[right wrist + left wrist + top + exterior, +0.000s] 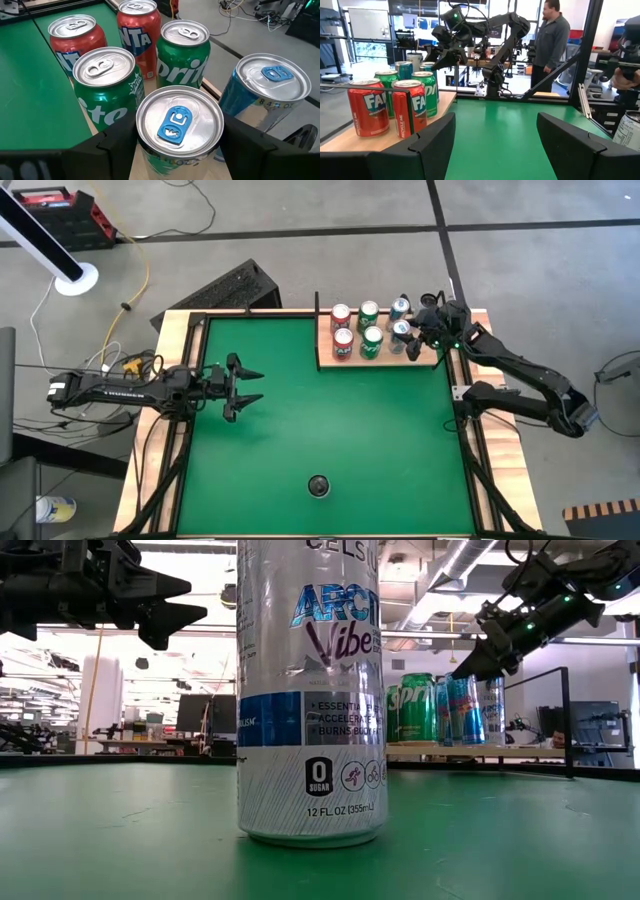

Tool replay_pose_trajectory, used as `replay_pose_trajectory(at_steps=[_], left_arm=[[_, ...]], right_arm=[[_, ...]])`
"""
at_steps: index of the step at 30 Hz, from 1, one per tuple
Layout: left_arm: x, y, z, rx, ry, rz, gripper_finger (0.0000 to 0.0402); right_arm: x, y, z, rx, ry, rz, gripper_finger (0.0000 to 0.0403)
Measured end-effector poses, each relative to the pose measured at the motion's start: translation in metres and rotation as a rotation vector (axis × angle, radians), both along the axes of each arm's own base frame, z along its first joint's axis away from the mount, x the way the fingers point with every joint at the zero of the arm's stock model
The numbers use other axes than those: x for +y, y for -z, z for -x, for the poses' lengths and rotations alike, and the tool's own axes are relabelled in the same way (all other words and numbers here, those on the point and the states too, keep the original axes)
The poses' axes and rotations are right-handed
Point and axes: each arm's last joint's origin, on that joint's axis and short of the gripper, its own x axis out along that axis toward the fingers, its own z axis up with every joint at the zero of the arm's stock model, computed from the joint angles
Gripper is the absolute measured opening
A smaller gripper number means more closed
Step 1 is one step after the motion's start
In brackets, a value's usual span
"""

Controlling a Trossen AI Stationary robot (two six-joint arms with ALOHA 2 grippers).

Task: Place canned beverage on shelf
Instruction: Put the blue soda can on the shelf aligned with the other blue soda can

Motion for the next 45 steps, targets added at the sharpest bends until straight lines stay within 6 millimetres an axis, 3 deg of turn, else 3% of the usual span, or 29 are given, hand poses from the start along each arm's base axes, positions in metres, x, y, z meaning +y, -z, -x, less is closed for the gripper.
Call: replay_pose_trajectory(at_steps=[7,37,45], left_arm=[[0.0,0.0,0.0,-0.001,0.002,0.013,0.0263],[0.0,0.0,0.0,0.002,0.02,0.016,0.0263],[-0.001,0.0,0.0,0.003,0.03,0.014,0.0263]], right_arm=[[0.0,0.0,0.0,-0.001,-0.002,-0.003,0.0289],[-0.001,0.001,0.002,0.048,0.032,0.036,0.0296],[0.0,-0.015,0.003,0.099,0.046,0.024,0.0321]])
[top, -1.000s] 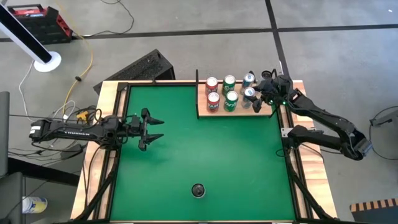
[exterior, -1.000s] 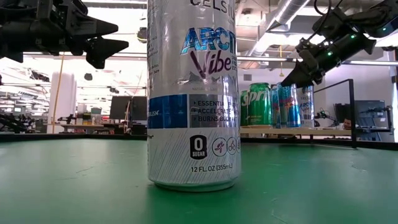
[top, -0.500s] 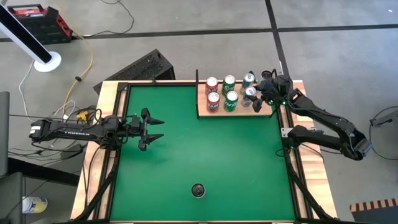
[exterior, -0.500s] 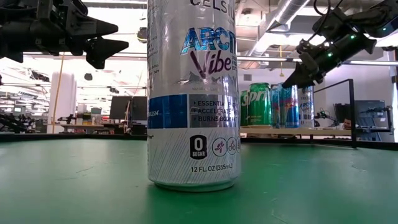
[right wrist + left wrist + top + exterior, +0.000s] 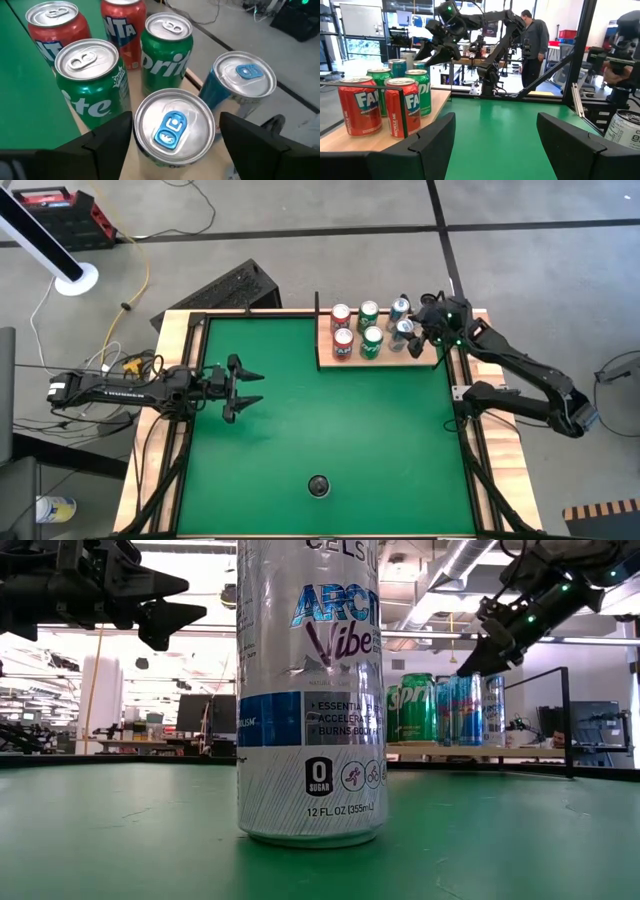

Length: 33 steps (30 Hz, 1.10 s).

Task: Place canned beverage on shelf
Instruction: Put the blue soda can on the shelf aligned with the other blue soda can, then put the white-blue soda can on the shelf aligned with the other white-blue soda can

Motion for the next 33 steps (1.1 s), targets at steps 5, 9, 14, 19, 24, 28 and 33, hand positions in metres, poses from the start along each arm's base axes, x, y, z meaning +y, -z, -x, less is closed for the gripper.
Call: replay_pose_trajectory(at_steps=[5,9,14,19,24,28,33], left_arm=[[0.0,0.001,0.0,0.01,0.008,-0.001,0.0263],[0.0,0.002,0.0,0.02,0.012,0.014,0.0263],[-0.001,0.002,0.0,0.022,0.02,0.018,0.0263],[0.0,0.004,0.0,0.042,0.019,0.016,0.0263],[0.0,0.005,-0.001,0.057,0.016,-0.001,0.0263],[0.0,0.008,-0.001,0.082,0.018,0.001,0.0263],[-0.002,0.009,-0.001,0.092,0.057,-0.003,0.0263]], right_arm=[[-0.001,-0.014,0.001,0.022,0.036,0.008,0.0346],[-0.001,-0.031,0.001,0.005,0.039,0.038,0.0354],[0.006,-0.057,-0.004,-0.044,0.006,0.04,0.0354],[0.027,-0.068,-0.022,-0.152,-0.194,-0.081,0.0354],[0.068,-0.068,-0.051,-0.182,-0.415,-0.178,0.0354],[0.112,-0.068,-0.079,-0.217,-0.576,-0.198,0.0354],[0.179,-0.061,-0.113,-0.259,-0.775,-0.151,0.0354]])
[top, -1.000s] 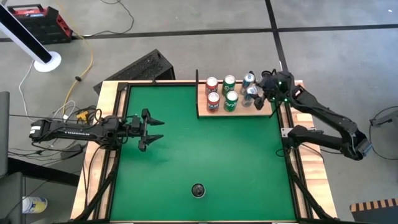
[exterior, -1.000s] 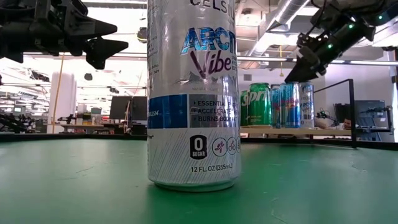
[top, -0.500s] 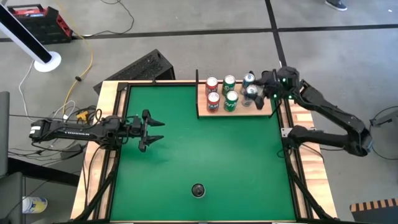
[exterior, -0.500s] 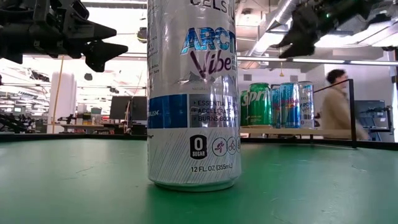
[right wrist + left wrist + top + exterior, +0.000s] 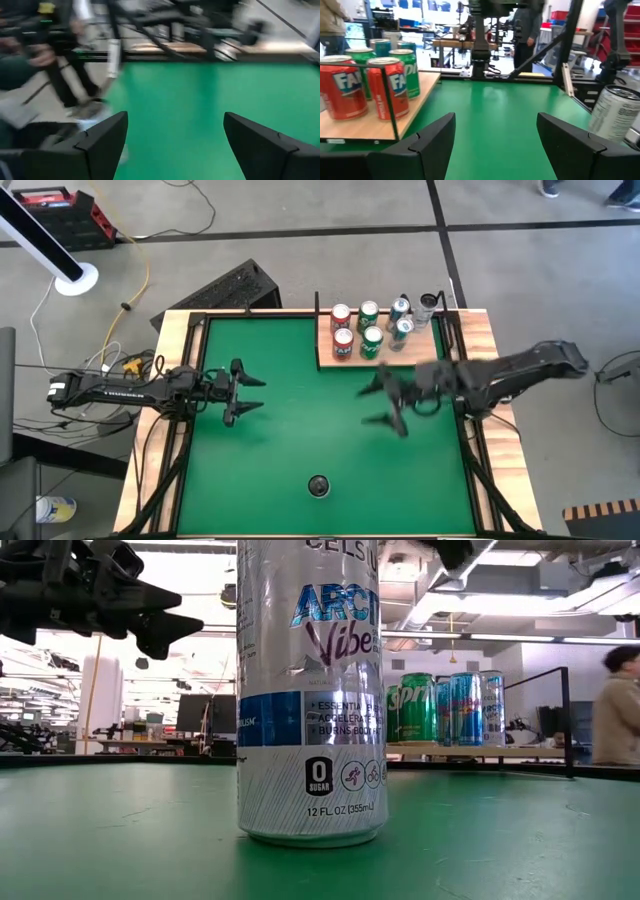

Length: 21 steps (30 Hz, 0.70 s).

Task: Place canned beverage on shelf
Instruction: Put the white-blue soda can on the shelf aligned with the other white-blue soda can

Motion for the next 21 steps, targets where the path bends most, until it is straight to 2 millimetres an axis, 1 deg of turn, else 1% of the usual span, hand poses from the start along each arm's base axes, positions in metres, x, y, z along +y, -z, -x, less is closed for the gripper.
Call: replay_pose_trajectory(at_steps=[3,5,8,11,15,18,21], left_arm=[[0.0,0.0,0.0,0.0,0.016,-0.002,0.0263],[-0.001,0.0,0.0,0.0,0.02,-0.001,0.0263],[-0.001,0.0,0.0,0.0,0.022,0.024,0.0263],[-0.001,0.0,0.0,0.001,0.042,0.05,0.0263],[-0.001,0.001,0.0,0.008,0.053,0.07,0.0263],[-0.001,0.001,0.0,0.011,0.054,0.084,0.0263],[-0.001,0.001,0.0,0.012,0.055,0.091,0.0263]], right_arm=[[0.039,0.009,-0.016,-0.06,-0.126,0.033,0.0354],[0.061,0.016,-0.025,-0.1,-0.198,0.046,0.0354],[0.085,0.029,-0.037,-0.146,-0.263,0.045,0.0354],[0.103,0.042,-0.048,-0.186,-0.299,0.038,0.0354],[0.121,0.061,-0.06,-0.239,-0.34,0.066,0.0354],[0.131,0.072,-0.069,-0.312,-0.356,0.072,0.0354],[0.136,0.082,-0.081,-0.35,-0.368,0.056,0.0354]])
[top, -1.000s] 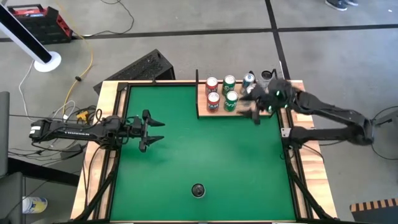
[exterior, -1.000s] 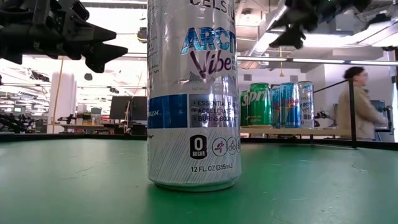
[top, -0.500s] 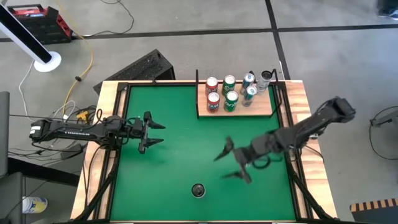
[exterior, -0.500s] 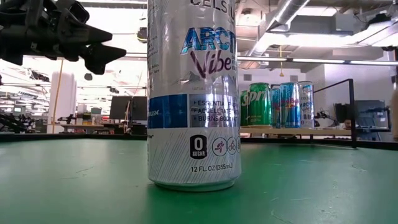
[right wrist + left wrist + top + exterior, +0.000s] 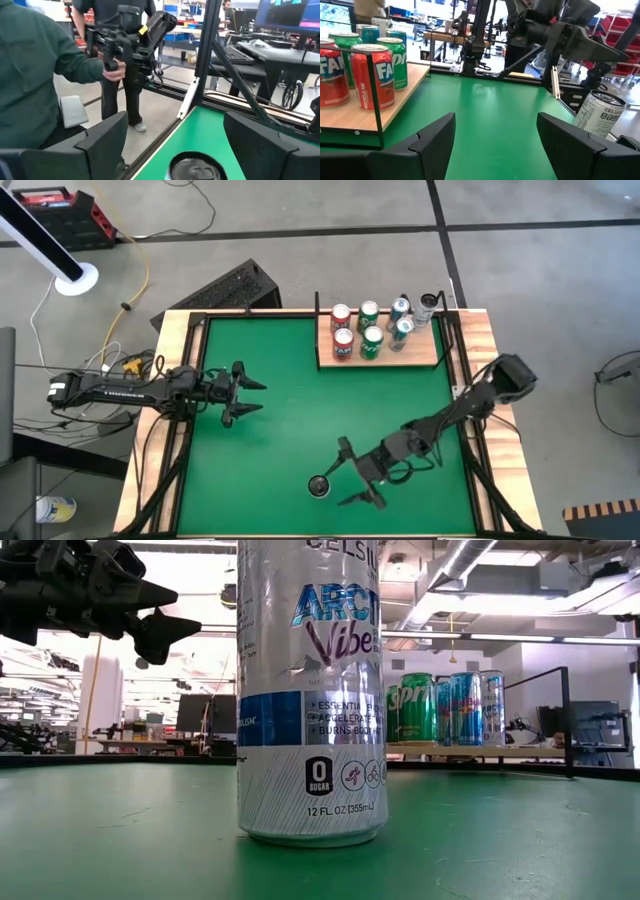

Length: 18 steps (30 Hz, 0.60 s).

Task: Place canned beverage on shelf
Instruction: Put the white-blue soda can on the shelf aligned with the other white-blue soda can

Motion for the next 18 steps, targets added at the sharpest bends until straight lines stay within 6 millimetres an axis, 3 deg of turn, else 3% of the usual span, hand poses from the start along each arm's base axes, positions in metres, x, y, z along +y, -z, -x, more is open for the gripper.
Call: replay_pose_trajectory(at_steps=[9,18], left_arm=[[-0.001,0.003,0.0,0.029,0.041,0.002,0.0263],[-0.002,0.006,0.0,0.059,0.071,-0.001,0.0263]], right_arm=[[0.01,0.006,-0.043,0.069,-0.01,0.034,0.0354],[0.005,0.01,-0.056,0.177,0.053,0.066,0.0354]])
